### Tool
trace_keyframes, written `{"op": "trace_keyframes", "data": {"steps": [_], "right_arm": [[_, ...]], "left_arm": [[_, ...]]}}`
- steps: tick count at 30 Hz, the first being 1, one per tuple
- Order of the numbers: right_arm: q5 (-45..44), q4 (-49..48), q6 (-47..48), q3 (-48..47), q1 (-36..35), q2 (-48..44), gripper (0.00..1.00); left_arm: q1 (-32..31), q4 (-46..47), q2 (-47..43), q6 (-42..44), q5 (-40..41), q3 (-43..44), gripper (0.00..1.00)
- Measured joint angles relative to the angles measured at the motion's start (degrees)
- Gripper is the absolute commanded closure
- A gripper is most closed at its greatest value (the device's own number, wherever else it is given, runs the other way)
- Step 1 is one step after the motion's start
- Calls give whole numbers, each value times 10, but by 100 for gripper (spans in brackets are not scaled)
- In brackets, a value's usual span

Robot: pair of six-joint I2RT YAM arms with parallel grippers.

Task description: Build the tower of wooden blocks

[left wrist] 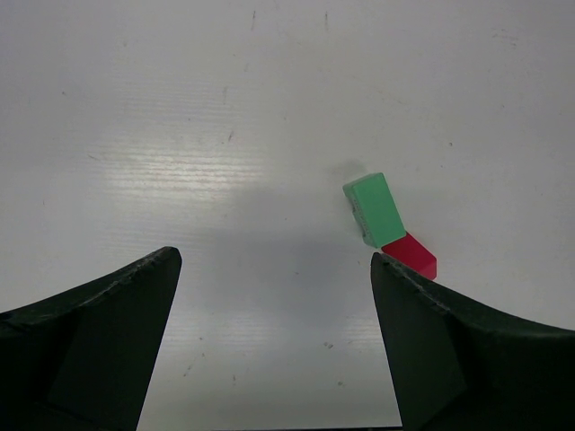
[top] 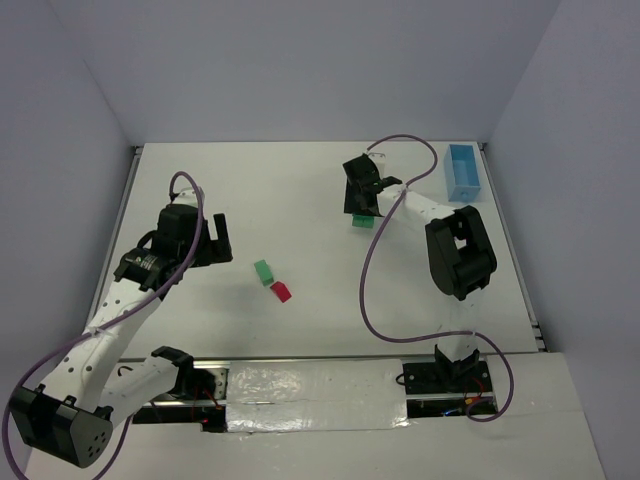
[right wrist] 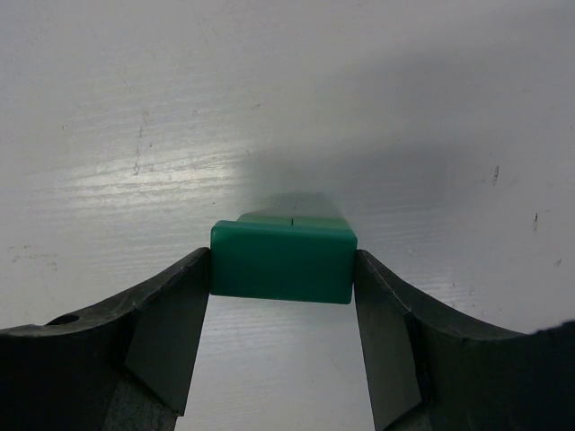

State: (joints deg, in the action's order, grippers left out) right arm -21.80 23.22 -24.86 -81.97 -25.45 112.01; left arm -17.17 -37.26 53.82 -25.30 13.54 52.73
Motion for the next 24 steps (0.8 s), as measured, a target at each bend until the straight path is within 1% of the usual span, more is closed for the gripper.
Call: {"op": "trace_keyframes", "data": {"steps": [7, 16, 24], "right_arm": [[1, 0, 3, 4, 0, 0, 48], [2, 0, 5, 10, 0, 1, 46], [6, -1, 5, 10, 0, 5, 41]], "left_arm": [[0, 0, 0, 1, -4, 0, 1], [0, 4, 0, 8, -8, 0, 0], [0, 5, 0, 12, -10, 0, 1]]}}
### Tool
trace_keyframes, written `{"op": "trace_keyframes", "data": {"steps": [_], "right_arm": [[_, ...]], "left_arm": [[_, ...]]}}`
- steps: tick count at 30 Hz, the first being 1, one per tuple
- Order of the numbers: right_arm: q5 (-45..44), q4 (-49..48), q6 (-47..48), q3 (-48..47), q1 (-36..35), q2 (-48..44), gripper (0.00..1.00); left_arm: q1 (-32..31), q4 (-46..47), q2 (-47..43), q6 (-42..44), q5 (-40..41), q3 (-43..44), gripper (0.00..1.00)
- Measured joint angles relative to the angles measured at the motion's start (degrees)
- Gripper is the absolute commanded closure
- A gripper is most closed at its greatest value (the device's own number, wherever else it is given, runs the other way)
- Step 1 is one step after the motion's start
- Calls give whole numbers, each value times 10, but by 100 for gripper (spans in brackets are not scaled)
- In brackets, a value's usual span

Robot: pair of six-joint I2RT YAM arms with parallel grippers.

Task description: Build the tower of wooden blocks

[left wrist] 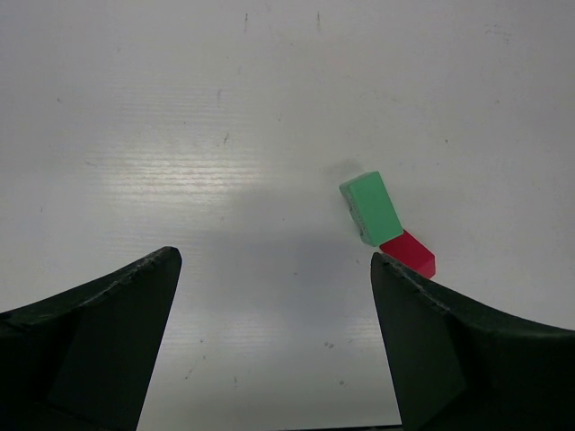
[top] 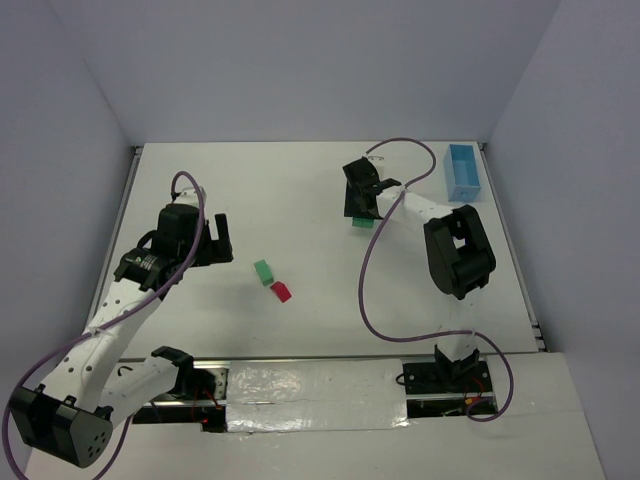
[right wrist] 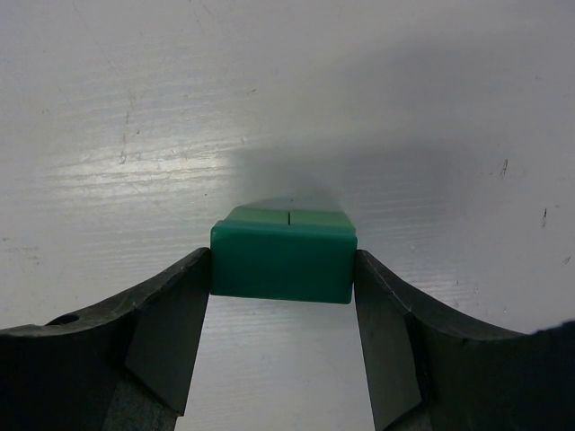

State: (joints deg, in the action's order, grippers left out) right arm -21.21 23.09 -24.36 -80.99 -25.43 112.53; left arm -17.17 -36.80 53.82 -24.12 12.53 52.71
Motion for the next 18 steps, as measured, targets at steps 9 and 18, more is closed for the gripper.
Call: {"op": "trace_keyframes", "data": {"steps": [9, 18], "right_arm": [[0, -3, 0, 0, 2, 0, 33], [0, -3, 2, 0, 2, 0, 15]], "left_arm": [[0, 5, 0, 1, -8, 0, 0], [0, 9, -1, 2, -13, 0, 0]]}}
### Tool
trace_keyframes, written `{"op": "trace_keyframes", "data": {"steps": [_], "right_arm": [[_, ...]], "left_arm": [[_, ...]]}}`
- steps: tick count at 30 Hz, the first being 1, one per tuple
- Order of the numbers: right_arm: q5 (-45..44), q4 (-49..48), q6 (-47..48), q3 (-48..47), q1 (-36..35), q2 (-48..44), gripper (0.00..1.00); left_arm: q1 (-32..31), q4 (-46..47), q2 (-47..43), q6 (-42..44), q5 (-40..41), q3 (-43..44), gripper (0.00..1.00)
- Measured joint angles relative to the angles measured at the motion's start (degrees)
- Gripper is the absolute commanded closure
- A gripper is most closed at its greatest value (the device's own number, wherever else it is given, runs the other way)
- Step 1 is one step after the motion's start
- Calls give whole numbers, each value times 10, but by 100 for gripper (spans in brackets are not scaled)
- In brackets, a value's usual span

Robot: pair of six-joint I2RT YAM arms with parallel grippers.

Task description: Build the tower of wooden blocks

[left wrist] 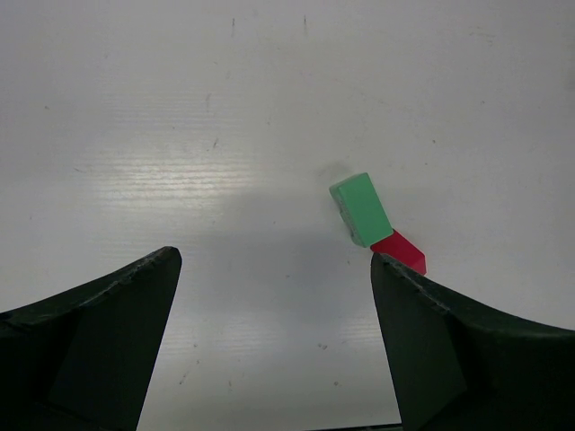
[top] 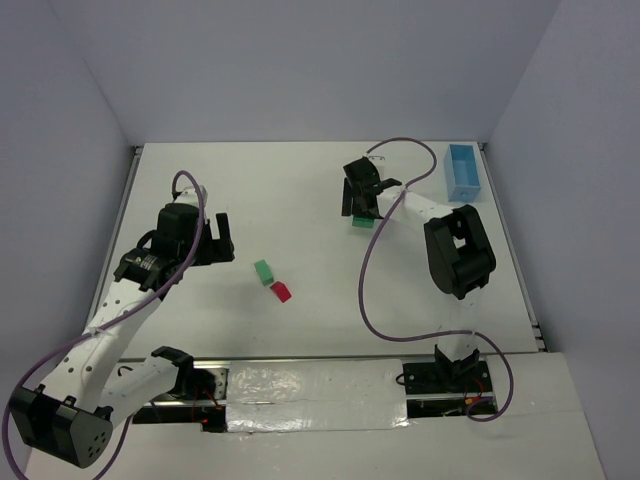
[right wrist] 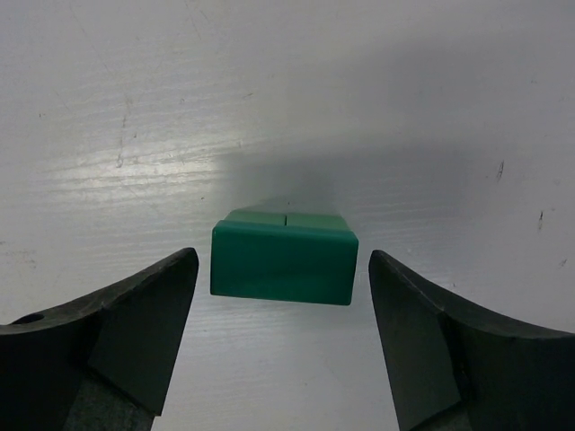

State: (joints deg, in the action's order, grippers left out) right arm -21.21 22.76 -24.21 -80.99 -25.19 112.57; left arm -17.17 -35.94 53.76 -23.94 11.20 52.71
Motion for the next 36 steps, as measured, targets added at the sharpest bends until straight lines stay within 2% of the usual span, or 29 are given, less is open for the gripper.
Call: {"op": "trace_keyframes", "data": {"steps": [1, 2, 13, 16, 19, 22, 25, 27, 29, 31, 36], "right_arm": [[0, 0, 0, 0, 0, 0, 1], [0, 0, -1, 0, 0, 0, 0], [2, -9, 2, 30, -3, -17, 0], [-15, -9, 3, 60, -15, -68, 0], [-29, -29, 5, 89, -58, -146, 0], [57, -81, 1, 111, -95, -209, 0], [143, -135, -5, 120, -115, -219, 0], [172, -151, 2, 121, -138, -206, 5], [194, -158, 20, 114, -177, -180, 15], [206, -155, 39, 97, -220, -144, 20], [205, -141, 68, 85, -296, -89, 23]], "left_arm": [[0, 0, 0, 0, 0, 0, 1], [0, 0, 0, 0, -1, 0, 0], [0, 0, 0, 0, -4, 0, 0], [0, 0, 0, -2, 7, 0, 0], [0, -2, 0, -6, 32, 0, 0], [0, -13, 0, -25, 76, 0, 0], [2, -25, -2, -46, 115, 0, 0], [3, -33, -6, -53, 135, 0, 0], [5, -38, -11, -63, 152, 0, 1], [6, -41, -17, -65, 165, 0, 1], [7, -49, -36, -65, 191, 1, 0]]}}
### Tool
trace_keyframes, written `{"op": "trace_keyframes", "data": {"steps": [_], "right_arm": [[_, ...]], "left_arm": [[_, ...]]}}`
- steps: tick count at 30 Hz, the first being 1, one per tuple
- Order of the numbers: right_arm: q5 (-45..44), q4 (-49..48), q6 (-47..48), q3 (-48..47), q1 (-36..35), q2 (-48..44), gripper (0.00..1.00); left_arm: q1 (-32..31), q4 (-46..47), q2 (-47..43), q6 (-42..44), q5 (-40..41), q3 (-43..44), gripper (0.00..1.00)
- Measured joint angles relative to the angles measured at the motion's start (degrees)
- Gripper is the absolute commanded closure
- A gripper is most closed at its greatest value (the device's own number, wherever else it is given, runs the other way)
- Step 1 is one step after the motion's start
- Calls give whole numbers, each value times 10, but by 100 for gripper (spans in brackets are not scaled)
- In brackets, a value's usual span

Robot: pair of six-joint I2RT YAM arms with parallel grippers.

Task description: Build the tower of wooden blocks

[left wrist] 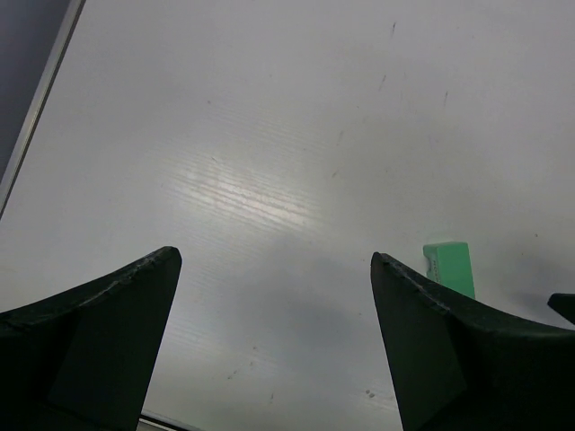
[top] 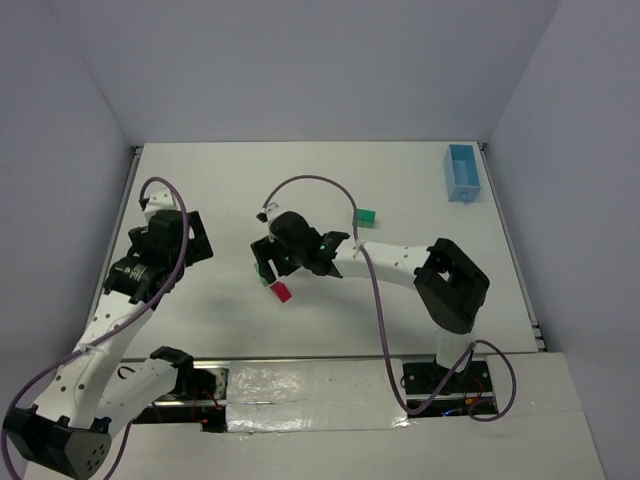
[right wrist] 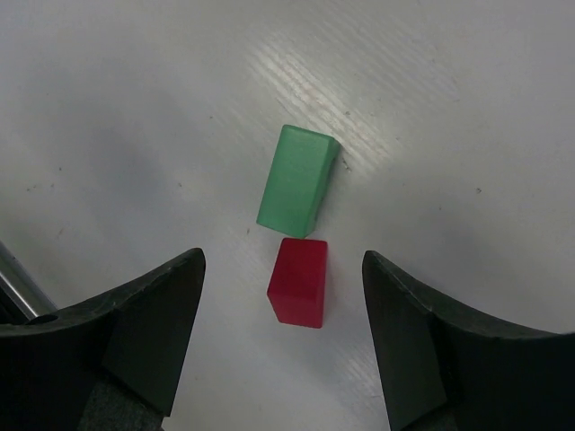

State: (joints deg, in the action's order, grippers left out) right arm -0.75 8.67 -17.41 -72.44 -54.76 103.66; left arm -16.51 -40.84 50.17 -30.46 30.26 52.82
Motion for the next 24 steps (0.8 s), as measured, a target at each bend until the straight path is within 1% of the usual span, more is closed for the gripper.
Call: {"op": "trace_keyframes", "data": {"steps": [2, 6, 10, 12, 15, 17, 21, 24], "right_arm": [[-2, 6, 6, -6, -10, 10, 24], [-20, 28, 16, -58, -24, 55, 25], [-40, 47, 28, -110, -35, 103, 30], [-49, 60, 35, -133, -37, 128, 30], [-57, 73, 47, -152, -39, 151, 38], [-61, 84, 54, -166, -39, 165, 39], [-70, 93, 68, -184, -39, 187, 45], [-73, 100, 76, -188, -39, 196, 52]], "left_arm": [[0, 0, -13, 0, 4, 0, 0], [0, 1, -34, 1, 7, 0, 1], [0, 1, -33, 2, 6, 0, 1], [0, 1, -28, 2, 6, 0, 1], [0, 1, -24, 1, 6, 0, 1], [0, 1, -24, 1, 5, 0, 1], [0, 1, -24, 1, 3, 0, 1], [0, 1, -24, 0, -1, 0, 1]]}}
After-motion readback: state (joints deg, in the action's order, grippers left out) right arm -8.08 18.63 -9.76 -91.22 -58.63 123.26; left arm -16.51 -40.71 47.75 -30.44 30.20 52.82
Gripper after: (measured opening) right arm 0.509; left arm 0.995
